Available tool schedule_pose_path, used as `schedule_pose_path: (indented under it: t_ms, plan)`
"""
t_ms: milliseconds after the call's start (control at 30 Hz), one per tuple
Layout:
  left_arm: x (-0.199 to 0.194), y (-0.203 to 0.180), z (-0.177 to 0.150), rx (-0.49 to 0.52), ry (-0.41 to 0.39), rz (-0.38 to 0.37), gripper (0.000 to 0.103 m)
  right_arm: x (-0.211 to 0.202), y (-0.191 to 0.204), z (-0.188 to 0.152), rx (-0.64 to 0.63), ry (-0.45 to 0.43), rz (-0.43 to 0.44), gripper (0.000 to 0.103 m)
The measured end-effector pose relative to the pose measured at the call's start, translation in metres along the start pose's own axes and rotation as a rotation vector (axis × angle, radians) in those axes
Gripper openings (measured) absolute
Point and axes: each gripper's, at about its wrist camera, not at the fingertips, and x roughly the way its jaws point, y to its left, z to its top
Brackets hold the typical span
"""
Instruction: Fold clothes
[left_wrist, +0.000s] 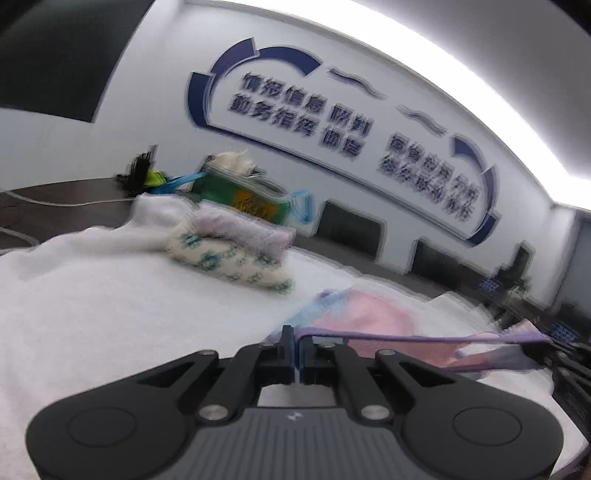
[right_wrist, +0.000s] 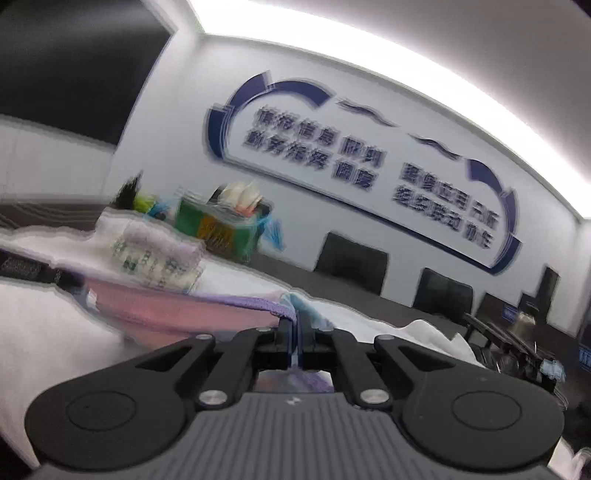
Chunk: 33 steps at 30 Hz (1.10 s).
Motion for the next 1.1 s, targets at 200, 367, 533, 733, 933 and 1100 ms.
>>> schedule_pose_path:
  t_ms: [200,367,533,733,933,1100]
  plan:
    - [0.006,-0.01,-0.017,0.213,0.088,0.012,0.019,0.024,0.005,-0.036,0.065,0.181,0.041,0.002]
    - [-0.006,-0.027,-0.029,0.457,0.043,-0.011,0.029,0.02,-0.002,-0.026,0.088,0.139,0.047,0.002]
    - [-0.013,-0.043,-0.045,0.685,-0.004,-0.015,0.03,0.014,0.002,-0.014,0.069,0.103,0.049,0.002]
    - [0.0,-0.061,-0.048,0.844,-0.009,-0.033,0.03,0.013,0.001,-0.012,0.073,0.101,0.05,0.002]
    - [0.012,-0.042,-0.026,0.597,0.046,-0.014,0.0,0.019,0.001,-0.021,0.055,0.151,0.058,0.002]
    - [0.018,-0.017,-0.012,0.394,0.055,0.026,0.0,0.028,0.011,-0.049,0.03,0.268,0.099,0.004]
